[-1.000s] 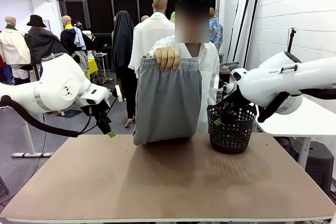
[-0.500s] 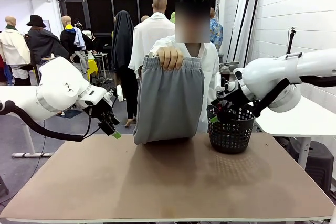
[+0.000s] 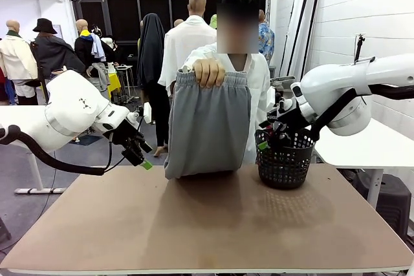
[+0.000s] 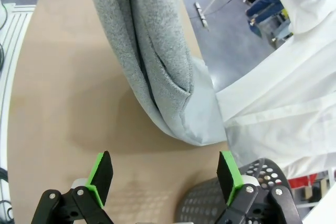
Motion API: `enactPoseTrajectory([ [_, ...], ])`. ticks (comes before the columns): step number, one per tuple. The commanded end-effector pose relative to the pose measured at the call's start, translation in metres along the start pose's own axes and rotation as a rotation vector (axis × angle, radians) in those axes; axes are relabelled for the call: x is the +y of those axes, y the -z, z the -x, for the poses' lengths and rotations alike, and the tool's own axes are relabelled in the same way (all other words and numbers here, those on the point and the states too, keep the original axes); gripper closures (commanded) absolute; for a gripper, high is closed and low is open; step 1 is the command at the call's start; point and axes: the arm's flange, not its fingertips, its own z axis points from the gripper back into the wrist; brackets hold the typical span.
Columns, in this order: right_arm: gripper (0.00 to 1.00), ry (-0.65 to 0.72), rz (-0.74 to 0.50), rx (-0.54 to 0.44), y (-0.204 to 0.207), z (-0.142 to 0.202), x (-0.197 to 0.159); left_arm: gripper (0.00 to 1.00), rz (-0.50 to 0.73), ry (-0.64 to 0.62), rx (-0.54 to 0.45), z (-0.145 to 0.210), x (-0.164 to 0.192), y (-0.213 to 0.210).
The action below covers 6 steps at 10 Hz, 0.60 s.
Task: Fold the training pants.
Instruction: Grab both ends of the Training pants handed by a person.
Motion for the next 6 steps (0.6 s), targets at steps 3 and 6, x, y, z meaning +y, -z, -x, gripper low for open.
enactPoseTrajectory([
  [3, 0.0, -0.033, -0.005, -0.064, 0.006, -0.002, -0.009, 0.0, -0.007, 0.07, -0.104, -0.004, 0.006, 0.001],
  [6, 0.0, -0.042, -0.062, -0.15, 0.015, -0.001, -0.016, 0.0, 0.023, 0.124, -0.19, -0.009, 0.006, -0.001],
])
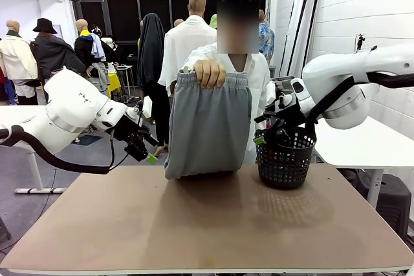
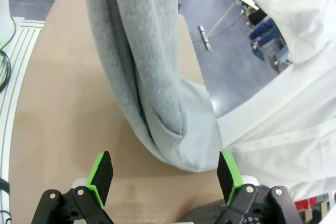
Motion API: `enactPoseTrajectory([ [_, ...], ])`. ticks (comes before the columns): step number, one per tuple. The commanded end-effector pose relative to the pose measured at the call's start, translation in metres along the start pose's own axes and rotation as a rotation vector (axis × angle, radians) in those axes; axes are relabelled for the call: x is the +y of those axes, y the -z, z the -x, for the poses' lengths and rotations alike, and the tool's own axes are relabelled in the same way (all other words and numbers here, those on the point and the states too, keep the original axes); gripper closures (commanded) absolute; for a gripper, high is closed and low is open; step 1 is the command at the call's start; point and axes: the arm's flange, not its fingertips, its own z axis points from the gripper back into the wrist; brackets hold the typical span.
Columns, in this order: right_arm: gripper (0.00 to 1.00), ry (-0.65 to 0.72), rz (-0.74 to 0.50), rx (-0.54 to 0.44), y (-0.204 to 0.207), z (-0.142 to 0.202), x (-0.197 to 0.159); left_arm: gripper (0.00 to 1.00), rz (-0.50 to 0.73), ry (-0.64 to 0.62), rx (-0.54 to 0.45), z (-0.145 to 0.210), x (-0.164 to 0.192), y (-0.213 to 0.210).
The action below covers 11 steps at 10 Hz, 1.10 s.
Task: Fold the training pants.
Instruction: Grab both ends of the Training pants handed by a person.
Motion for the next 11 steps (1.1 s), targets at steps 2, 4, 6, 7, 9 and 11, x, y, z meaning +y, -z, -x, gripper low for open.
enactPoseTrajectory([
  [2, 0.0, -0.003, -0.083, -0.046, 0.016, 0.012, -0.011, 0.0, 0.035, 0.059, -0.102, 0.001, 0.004, 0.004],
  [4, 0.0, -0.011, -0.1, -0.078, 0.02, 0.012, -0.011, 0.0, 0.012, 0.11, -0.148, -0.005, 0.001, 0.005],
  [6, 0.0, -0.014, -0.108, -0.1, 0.025, 0.012, -0.012, 0.0, -0.006, 0.128, -0.197, -0.008, 0.002, 0.005],
  [7, 0.0, -0.017, -0.112, -0.111, 0.026, 0.01, -0.012, 0.0, -0.023, 0.12, -0.226, -0.008, 0.002, 0.006],
  [9, 0.0, -0.02, -0.122, -0.126, 0.028, 0.008, -0.012, 0.0, -0.05, 0.107, -0.264, -0.011, 0.004, 0.007],
  [11, 0.0, -0.031, -0.125, -0.157, 0.03, 0.006, -0.009, 0.0, -0.077, 0.11, -0.297, -0.014, 0.003, 0.007],
])
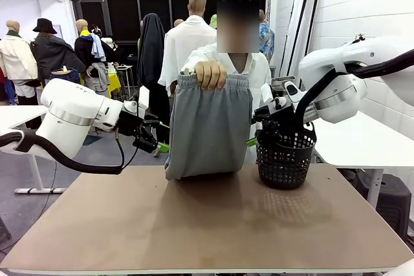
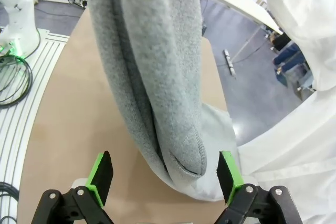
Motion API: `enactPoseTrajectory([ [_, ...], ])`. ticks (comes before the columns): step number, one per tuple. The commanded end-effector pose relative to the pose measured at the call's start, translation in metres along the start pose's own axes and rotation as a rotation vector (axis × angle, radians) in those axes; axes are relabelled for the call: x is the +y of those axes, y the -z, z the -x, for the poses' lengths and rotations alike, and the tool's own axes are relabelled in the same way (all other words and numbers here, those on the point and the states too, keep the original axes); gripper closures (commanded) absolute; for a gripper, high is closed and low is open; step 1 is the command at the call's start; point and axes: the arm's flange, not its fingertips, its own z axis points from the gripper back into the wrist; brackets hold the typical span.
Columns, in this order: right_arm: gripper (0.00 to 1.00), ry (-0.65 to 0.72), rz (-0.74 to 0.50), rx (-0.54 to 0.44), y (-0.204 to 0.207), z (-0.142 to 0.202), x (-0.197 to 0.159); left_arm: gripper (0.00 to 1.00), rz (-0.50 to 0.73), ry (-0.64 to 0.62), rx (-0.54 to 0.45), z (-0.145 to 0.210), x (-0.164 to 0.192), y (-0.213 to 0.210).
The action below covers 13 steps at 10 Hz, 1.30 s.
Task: Fold the training pants.
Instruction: Grab both ends of the Training pants handed by a person.
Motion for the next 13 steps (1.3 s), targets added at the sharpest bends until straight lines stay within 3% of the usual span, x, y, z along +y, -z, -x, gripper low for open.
enactPoseTrajectory([
  [1, 0.0, -0.031, 0.0, -0.059, 0.006, 0.004, -0.004, 0.0, -0.011, 0.032, -0.044, 0.002, 0.001, 0.006],
  [13, 0.0, -0.081, -0.014, -0.246, 0.01, -0.027, 0.003, 0.0, 0.043, -0.015, -0.277, -0.037, 0.0, 0.011],
])
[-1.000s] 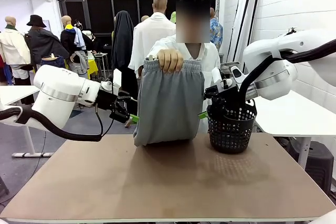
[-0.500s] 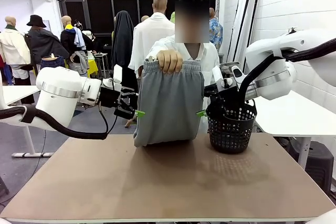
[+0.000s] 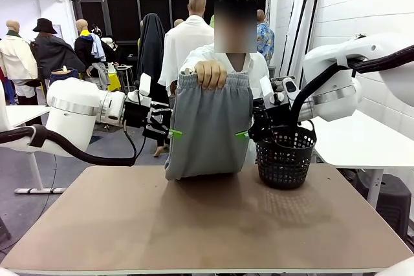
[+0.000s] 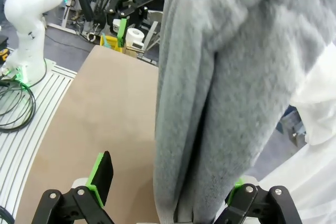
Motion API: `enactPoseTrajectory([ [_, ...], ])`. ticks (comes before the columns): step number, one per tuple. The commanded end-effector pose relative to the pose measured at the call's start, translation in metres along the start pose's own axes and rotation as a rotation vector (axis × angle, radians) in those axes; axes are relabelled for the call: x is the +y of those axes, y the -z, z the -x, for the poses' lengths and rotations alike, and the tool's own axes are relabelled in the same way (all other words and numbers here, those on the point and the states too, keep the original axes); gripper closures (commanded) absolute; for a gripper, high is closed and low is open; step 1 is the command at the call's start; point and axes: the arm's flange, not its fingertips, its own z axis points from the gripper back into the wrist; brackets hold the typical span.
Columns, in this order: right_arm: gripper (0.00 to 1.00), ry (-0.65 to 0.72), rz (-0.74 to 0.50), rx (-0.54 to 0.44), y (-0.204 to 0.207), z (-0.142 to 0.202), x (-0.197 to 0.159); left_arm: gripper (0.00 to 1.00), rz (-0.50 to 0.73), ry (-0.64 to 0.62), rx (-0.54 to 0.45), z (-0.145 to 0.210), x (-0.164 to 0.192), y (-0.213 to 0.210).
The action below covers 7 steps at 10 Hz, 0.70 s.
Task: Fold the training pants.
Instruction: Grab both ends of the Training pants handed by a person.
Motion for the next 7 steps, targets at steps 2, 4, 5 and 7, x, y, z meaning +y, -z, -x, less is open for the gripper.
enactPoseTrajectory([
  [2, 0.0, 0.014, -0.015, -0.055, -0.003, -0.01, -0.001, 0.0, -0.011, -0.072, -0.082, -0.006, 0.011, 0.003],
  [4, 0.0, 0.009, -0.032, -0.085, -0.008, -0.011, 0.001, 0.0, -0.019, -0.088, -0.09, -0.007, 0.02, 0.008],
  [5, 0.0, 0.009, -0.037, -0.106, -0.01, -0.012, 0.001, 0.0, -0.024, -0.092, -0.092, -0.007, 0.026, 0.012],
  [7, 0.0, 0.036, -0.072, -0.167, -0.012, -0.011, -0.001, 0.0, -0.019, -0.105, -0.089, -0.007, 0.034, 0.017],
])
